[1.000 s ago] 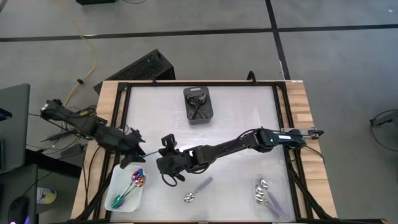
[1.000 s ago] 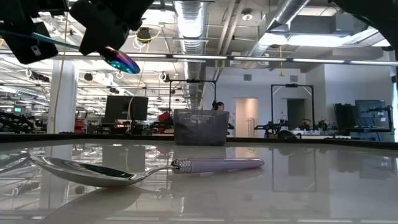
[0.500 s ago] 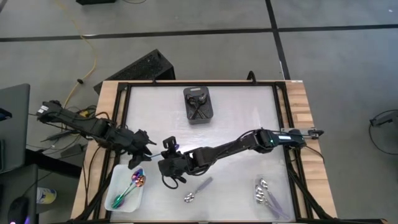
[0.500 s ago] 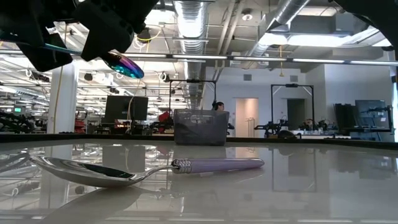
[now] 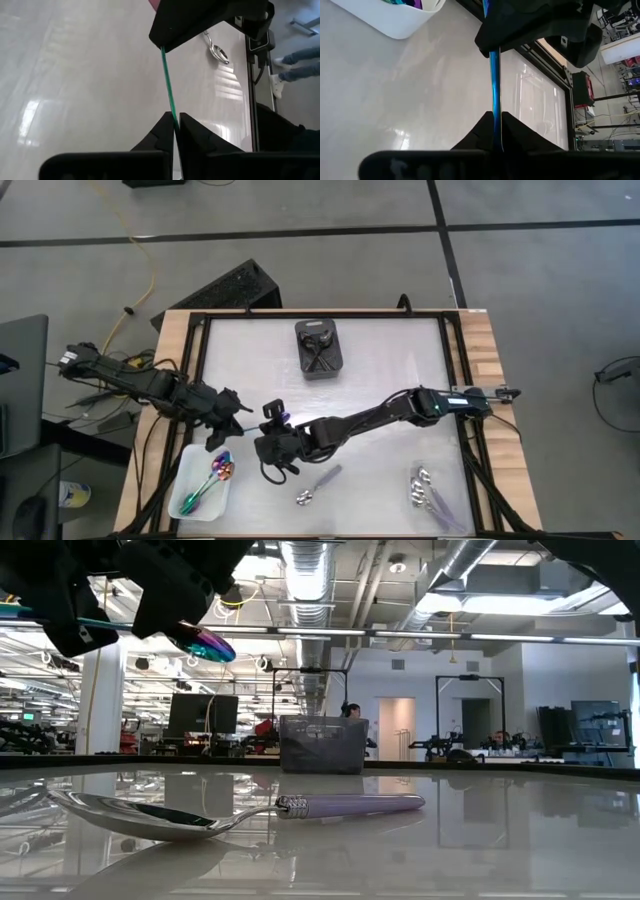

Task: Sort silverware by color (type)
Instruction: Put the blue spoon into the white bin

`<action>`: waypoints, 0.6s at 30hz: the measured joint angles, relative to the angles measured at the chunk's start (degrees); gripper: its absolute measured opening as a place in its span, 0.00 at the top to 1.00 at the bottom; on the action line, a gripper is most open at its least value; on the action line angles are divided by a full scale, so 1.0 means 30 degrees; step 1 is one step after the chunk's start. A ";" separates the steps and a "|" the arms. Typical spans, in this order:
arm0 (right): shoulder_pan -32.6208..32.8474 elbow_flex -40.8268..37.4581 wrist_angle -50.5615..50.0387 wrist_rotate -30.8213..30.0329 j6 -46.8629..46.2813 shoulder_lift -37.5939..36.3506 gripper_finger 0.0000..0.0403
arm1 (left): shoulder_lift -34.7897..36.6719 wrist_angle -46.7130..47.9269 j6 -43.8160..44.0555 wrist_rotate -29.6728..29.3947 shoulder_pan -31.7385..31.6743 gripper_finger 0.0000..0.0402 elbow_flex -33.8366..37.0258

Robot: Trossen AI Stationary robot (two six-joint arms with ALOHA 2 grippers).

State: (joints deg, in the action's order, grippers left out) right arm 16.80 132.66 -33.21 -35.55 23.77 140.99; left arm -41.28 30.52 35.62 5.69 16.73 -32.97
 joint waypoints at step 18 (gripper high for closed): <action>0.0734 0.0007 0.1564 0.0306 -0.2665 -0.0160 0.52 | 0.0000 0.2266 -0.0757 -0.1441 -0.0015 1.00 -0.1220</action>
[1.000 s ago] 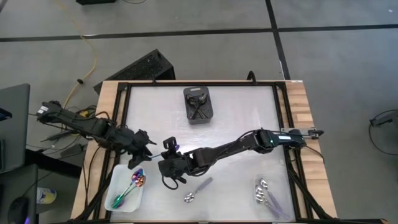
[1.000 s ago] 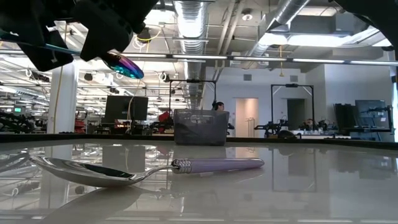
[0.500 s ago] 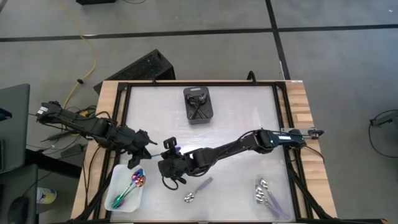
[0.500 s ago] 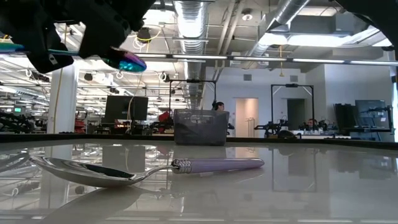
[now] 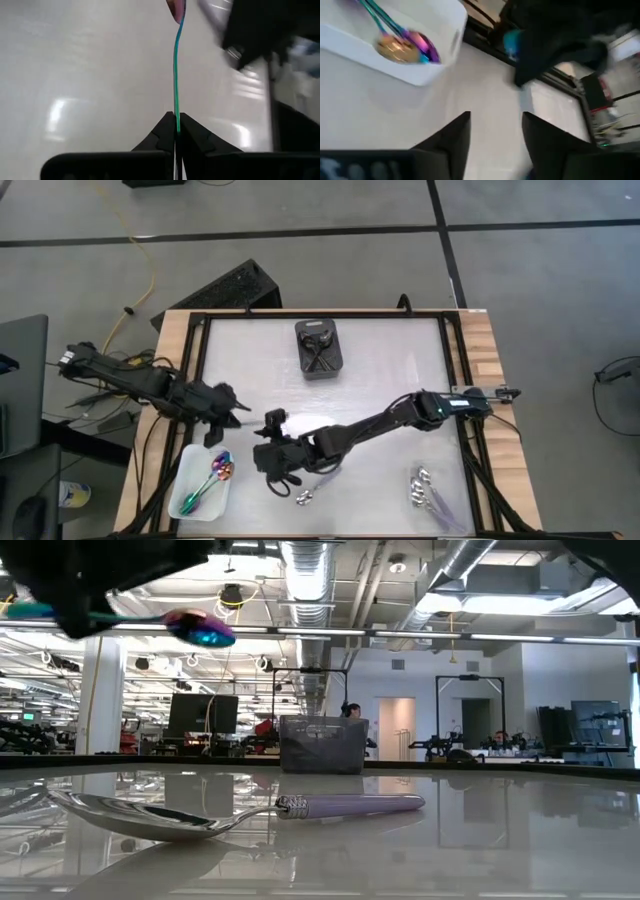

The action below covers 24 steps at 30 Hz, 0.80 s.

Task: Sort silverware by color (type)
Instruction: Put the blue spoon into the white bin

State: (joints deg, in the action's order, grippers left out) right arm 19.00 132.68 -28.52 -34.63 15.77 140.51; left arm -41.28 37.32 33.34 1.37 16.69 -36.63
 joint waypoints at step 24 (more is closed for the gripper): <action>0.0750 0.0000 -0.4692 -0.0069 -0.5099 0.0007 0.42 | -0.2220 1.1534 1.9931 -0.5923 1.1184 1.00 -0.7377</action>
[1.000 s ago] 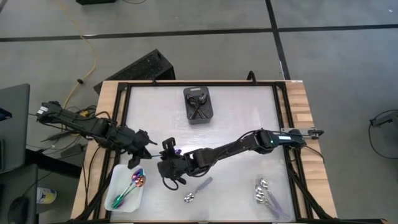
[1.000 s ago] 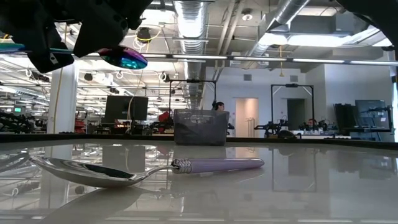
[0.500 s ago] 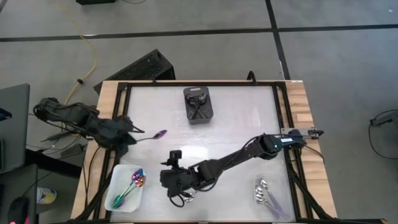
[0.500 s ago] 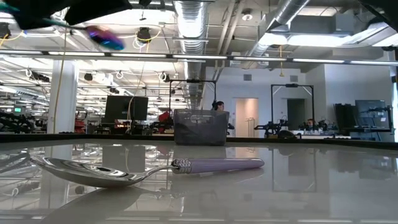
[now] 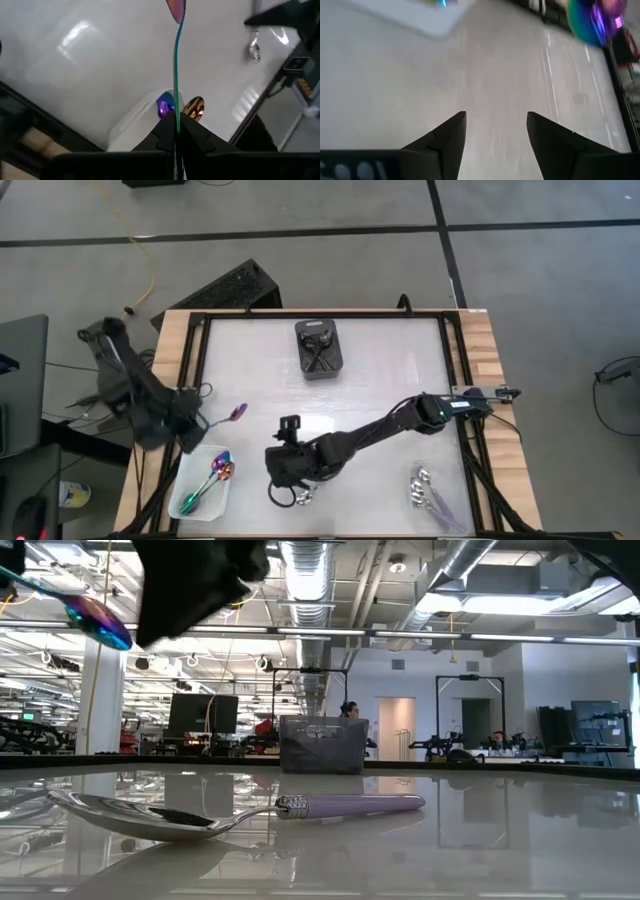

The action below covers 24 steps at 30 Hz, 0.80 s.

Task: Sort silverware by color (type)
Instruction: Put the blue spoon into the white bin

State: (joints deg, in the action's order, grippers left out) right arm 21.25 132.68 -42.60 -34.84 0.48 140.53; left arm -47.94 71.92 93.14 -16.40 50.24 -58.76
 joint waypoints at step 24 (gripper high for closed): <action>-0.0186 0.0000 -0.8327 0.0255 -0.1035 -0.0007 0.70 | -1.0873 0.3470 1.1059 -0.0113 0.6260 1.00 -0.5848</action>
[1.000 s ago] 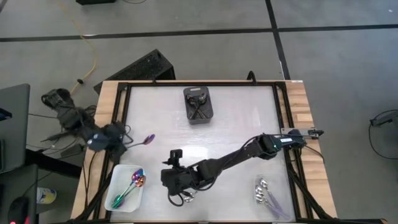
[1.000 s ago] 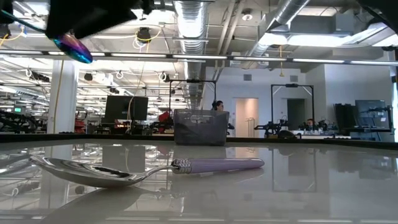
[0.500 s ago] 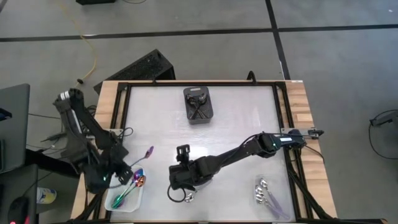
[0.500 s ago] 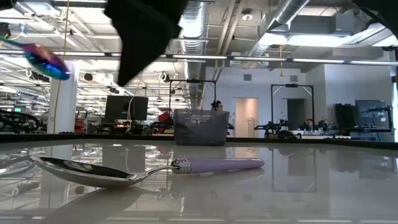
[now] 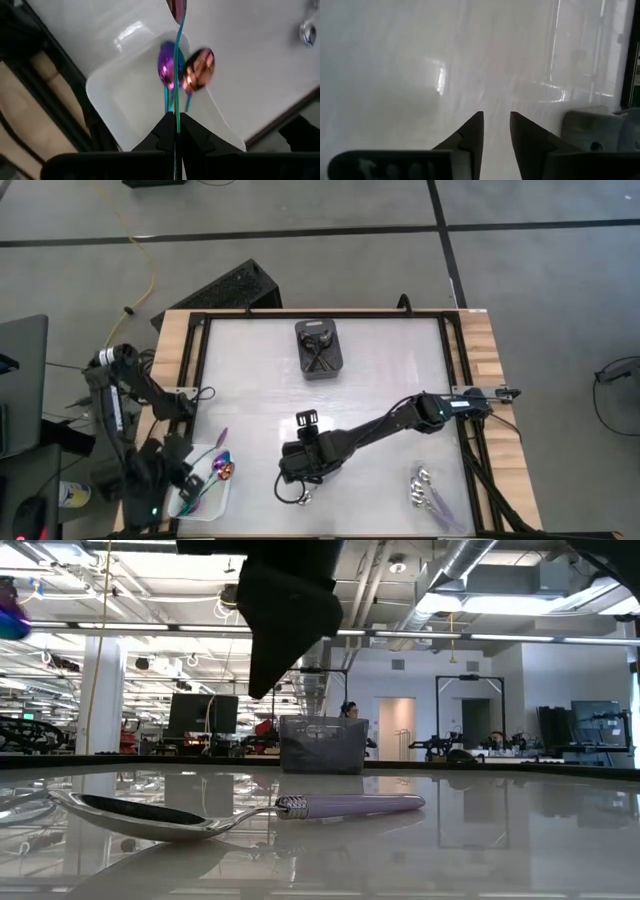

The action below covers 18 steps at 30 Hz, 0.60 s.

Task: Sort silverware by color (type)
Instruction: Put the blue spoon into the white bin

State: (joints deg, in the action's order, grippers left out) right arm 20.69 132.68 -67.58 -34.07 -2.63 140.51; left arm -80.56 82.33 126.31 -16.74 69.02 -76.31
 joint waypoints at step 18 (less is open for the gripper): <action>0.1127 -0.0011 -0.0253 0.0450 -0.1040 -0.0516 0.75 | -0.5371 0.1456 0.0336 0.3146 0.0946 1.00 -0.2290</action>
State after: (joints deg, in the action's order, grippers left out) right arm 24.07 132.65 -68.34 -32.72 -5.75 138.96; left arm -96.67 86.70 127.32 -7.30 71.85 -83.18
